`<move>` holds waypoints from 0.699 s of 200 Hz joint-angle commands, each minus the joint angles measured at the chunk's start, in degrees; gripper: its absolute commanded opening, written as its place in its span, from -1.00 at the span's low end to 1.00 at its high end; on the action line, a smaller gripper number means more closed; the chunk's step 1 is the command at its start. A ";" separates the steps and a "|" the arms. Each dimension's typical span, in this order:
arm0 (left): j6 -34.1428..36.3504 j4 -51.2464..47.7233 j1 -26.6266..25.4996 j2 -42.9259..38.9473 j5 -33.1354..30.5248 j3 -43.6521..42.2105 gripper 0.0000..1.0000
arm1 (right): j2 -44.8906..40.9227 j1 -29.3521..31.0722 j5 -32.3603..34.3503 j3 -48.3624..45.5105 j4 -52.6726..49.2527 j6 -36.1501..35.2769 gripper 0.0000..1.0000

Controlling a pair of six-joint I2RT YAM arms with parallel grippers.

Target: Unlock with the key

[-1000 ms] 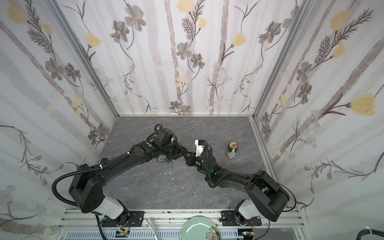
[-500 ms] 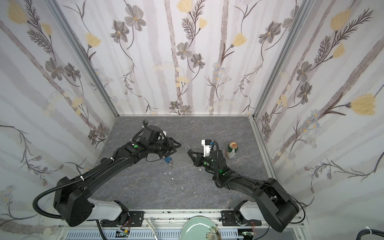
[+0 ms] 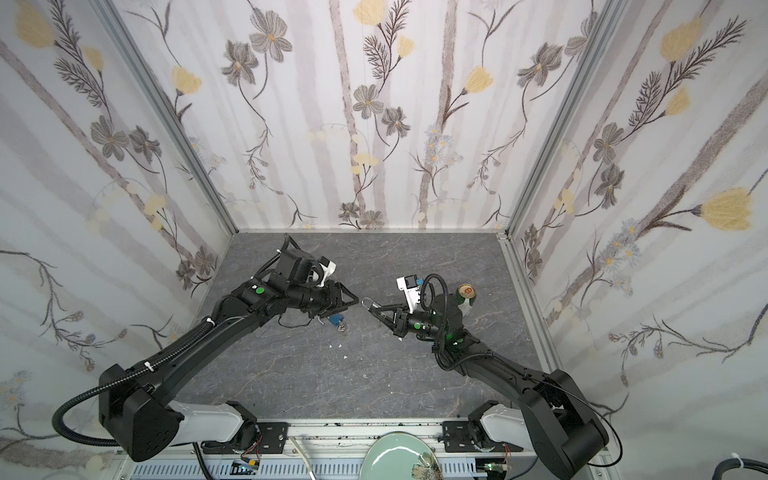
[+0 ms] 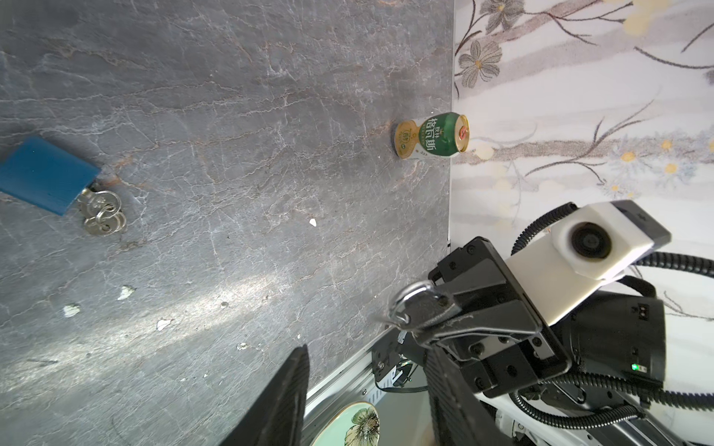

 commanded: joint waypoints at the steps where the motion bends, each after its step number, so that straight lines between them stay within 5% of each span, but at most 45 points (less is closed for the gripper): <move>1: 2.77 -0.20 -0.24 0.15 1.37 1.16 0.04 | -0.62 0.02 -3.41 0.59 0.79 -1.44 -1.00; 66: 4.56 -0.56 -2.26 2.43 2.76 3.59 0.02 | -1.46 0.11 -5.80 0.47 1.15 -1.53 -1.00; 140: 5.60 -4.15 -2.63 4.62 0.49 5.09 -0.22 | -3.36 0.55 -8.28 0.13 1.85 -1.91 -1.00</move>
